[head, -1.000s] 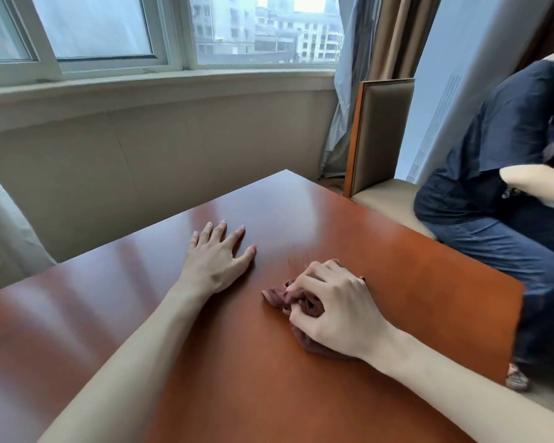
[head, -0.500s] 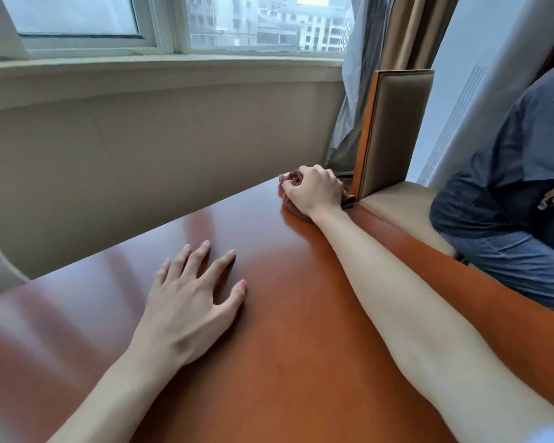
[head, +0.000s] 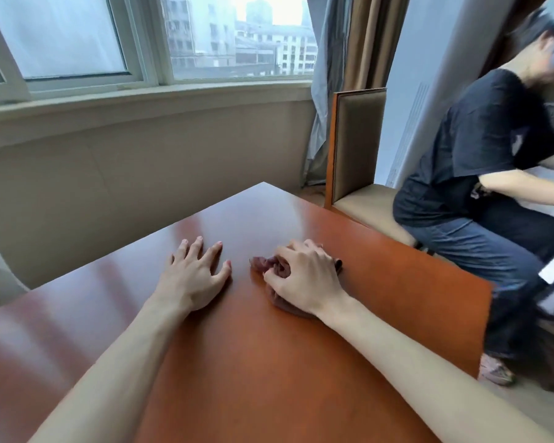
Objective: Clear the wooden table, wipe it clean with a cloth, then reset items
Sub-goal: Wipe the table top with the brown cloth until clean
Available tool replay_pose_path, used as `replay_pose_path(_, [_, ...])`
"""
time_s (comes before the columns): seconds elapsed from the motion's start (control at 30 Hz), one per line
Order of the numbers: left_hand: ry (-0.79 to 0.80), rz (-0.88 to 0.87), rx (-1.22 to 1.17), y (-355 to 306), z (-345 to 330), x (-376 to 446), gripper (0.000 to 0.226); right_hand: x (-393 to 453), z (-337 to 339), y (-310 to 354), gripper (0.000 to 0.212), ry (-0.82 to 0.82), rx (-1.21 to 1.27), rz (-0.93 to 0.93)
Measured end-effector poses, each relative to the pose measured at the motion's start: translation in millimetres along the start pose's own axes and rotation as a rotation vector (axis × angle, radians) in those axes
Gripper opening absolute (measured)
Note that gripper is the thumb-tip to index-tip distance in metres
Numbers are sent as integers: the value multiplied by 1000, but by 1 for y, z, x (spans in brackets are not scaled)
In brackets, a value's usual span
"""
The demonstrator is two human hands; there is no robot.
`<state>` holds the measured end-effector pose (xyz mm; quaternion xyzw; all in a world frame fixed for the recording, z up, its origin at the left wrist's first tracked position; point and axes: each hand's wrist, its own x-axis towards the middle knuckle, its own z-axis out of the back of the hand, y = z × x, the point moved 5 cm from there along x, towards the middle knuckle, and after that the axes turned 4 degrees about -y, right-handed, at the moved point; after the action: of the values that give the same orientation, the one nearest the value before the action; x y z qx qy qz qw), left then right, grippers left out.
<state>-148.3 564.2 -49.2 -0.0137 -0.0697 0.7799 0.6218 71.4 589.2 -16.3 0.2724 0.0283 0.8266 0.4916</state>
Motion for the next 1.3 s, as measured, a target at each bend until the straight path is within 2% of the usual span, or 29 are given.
replay_pose_path(0.1, [-46, -52, 17, -29, 11, 1, 59, -79, 35, 9, 28, -1, 39, 95])
replay_pose_path(0.2, [-22, -130, -95, -70, 7, -4, 59, -84, 50, -12, 27, -16, 21, 80])
replay_pose_path(0.33, [2, -149, -136, -88, -14, -16, 64, -16, 39, -69, 32, -30, -102, -67])
replay_pose_path(0.47, [-41, -130, -113, -85, -19, -13, 82, 67, 20, -128, 25, -123, -139, -246])
replay_pose_path(0.6, [-52, -113, -104, -85, -21, -13, 79, 138, -8, -148, 39, -135, -191, -249])
replay_pose_path(0.73, [-38, -110, -119, -84, -21, -11, 76, 158, -18, -149, 38, -134, -211, -289])
replay_pose_path(0.87, [-33, -114, -130, -85, -20, -14, 78, 106, -2, -121, 32, -118, -163, -241])
replay_pose_path(1.13, [-17, -155, -117, -85, -17, -17, 69, -107, 68, -29, 24, -40, -25, 39])
replay_pose_path(1.2, [-23, -154, -124, -85, -16, -18, 75, -131, 83, -34, 21, -67, 21, 42])
replay_pose_path(1.3, [-11, -156, -132, -85, -15, -18, 81, -107, 89, -74, 28, -87, -15, -40])
